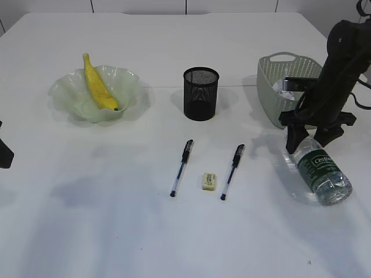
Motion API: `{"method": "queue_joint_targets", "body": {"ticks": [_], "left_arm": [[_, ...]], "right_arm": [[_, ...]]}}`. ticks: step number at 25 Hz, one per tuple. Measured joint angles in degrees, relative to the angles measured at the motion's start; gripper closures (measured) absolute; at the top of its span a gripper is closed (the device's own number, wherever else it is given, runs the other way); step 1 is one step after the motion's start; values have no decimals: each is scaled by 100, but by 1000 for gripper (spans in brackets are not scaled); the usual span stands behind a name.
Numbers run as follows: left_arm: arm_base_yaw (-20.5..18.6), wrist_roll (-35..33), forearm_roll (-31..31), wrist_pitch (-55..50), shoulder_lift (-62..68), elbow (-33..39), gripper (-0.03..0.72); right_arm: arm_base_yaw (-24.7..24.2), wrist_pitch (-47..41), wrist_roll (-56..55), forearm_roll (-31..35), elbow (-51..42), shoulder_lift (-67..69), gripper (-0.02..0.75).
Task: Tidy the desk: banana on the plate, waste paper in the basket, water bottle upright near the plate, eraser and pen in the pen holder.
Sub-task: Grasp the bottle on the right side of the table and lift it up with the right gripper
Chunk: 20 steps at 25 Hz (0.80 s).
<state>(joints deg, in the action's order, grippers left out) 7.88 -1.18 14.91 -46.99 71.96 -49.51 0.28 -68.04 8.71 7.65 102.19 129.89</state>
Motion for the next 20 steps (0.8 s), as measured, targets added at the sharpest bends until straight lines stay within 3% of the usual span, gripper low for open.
{"method": "queue_joint_targets", "body": {"ticks": [20], "left_arm": [[0, 0, 11, 0, 0, 0, 367]], "right_arm": [[0, -63, -92, 97, 0, -638, 305]]}}
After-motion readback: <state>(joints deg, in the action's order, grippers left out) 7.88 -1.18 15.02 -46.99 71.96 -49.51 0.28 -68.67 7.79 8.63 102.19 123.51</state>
